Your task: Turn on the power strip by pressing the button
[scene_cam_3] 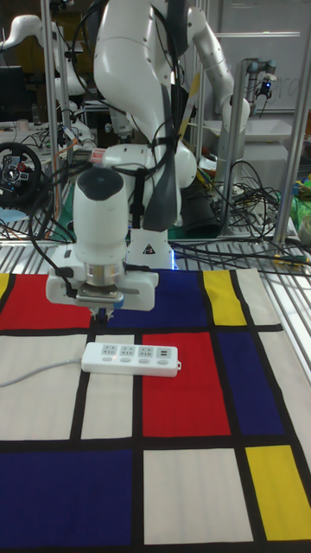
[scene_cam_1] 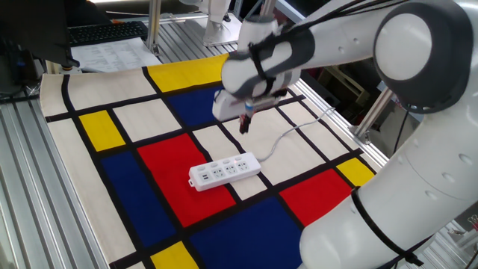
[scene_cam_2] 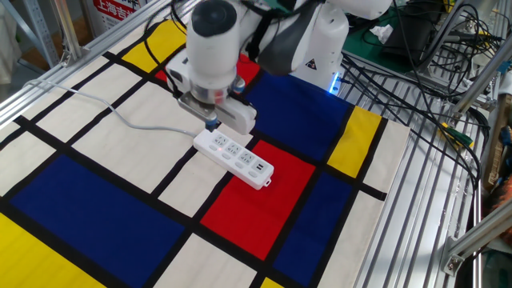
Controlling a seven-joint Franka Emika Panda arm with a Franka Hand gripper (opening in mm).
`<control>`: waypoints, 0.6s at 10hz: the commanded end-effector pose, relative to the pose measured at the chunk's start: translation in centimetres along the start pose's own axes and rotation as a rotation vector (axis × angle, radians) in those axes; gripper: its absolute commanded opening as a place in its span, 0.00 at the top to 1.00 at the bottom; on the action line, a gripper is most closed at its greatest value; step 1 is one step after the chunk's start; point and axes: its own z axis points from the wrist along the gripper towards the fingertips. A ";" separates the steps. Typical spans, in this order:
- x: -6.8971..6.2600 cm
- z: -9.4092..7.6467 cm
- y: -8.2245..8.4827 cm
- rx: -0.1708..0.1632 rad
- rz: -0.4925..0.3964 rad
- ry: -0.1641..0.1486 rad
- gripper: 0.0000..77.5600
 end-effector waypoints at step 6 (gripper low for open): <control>-3.5 -5.5 -0.1 -0.033 -0.002 -0.023 1.00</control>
